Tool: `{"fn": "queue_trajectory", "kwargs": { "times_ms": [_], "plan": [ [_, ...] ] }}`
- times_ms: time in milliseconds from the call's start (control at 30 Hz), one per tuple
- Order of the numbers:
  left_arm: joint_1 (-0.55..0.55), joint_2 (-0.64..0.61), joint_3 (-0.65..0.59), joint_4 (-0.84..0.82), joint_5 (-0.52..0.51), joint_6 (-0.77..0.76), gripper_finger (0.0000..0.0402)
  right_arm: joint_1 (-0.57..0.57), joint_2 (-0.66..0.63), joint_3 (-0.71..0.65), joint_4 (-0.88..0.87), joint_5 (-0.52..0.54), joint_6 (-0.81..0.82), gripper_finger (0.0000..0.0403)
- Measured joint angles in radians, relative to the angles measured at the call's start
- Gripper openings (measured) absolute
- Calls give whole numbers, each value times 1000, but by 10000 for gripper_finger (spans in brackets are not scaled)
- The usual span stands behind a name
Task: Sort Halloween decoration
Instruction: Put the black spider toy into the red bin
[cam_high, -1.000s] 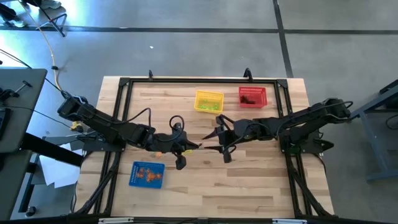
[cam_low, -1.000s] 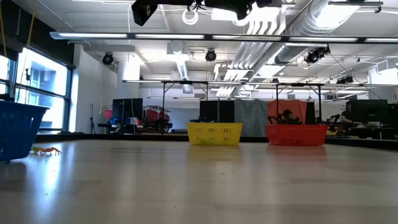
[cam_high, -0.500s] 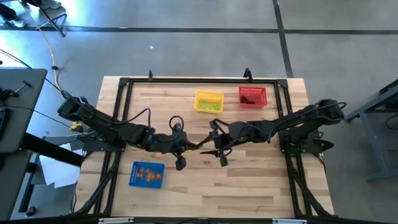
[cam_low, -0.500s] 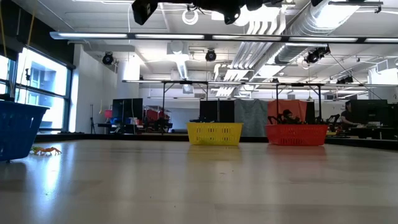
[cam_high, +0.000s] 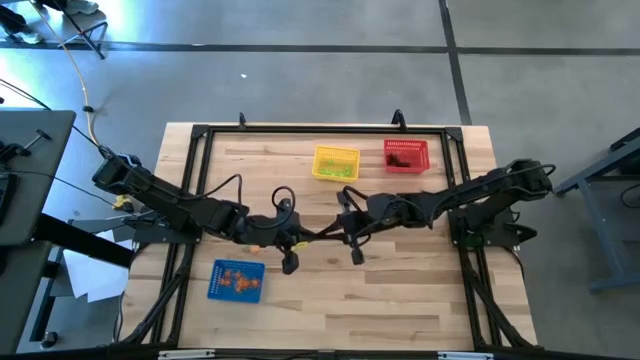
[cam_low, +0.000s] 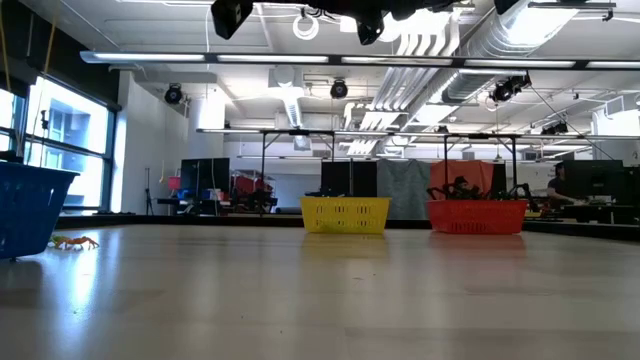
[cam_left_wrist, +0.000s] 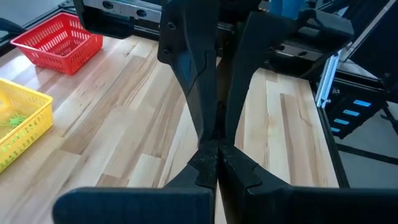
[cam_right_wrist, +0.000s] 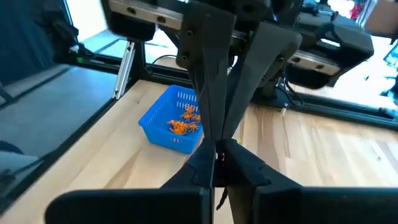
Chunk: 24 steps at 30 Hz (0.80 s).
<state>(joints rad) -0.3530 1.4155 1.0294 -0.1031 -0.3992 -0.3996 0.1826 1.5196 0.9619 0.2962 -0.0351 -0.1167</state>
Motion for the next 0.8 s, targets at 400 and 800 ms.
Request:
{"fn": "queue_trajectory", "kwargs": {
  "times_ms": [400,800],
  "plan": [
    [2,-23,-2,-17,-46,-14,10,-58,-24,1,-53,41,31,2],
    [-26,-44,0,-31,0,-7,69,-268,-220,0,-601,375,144,1]
  ]
}}
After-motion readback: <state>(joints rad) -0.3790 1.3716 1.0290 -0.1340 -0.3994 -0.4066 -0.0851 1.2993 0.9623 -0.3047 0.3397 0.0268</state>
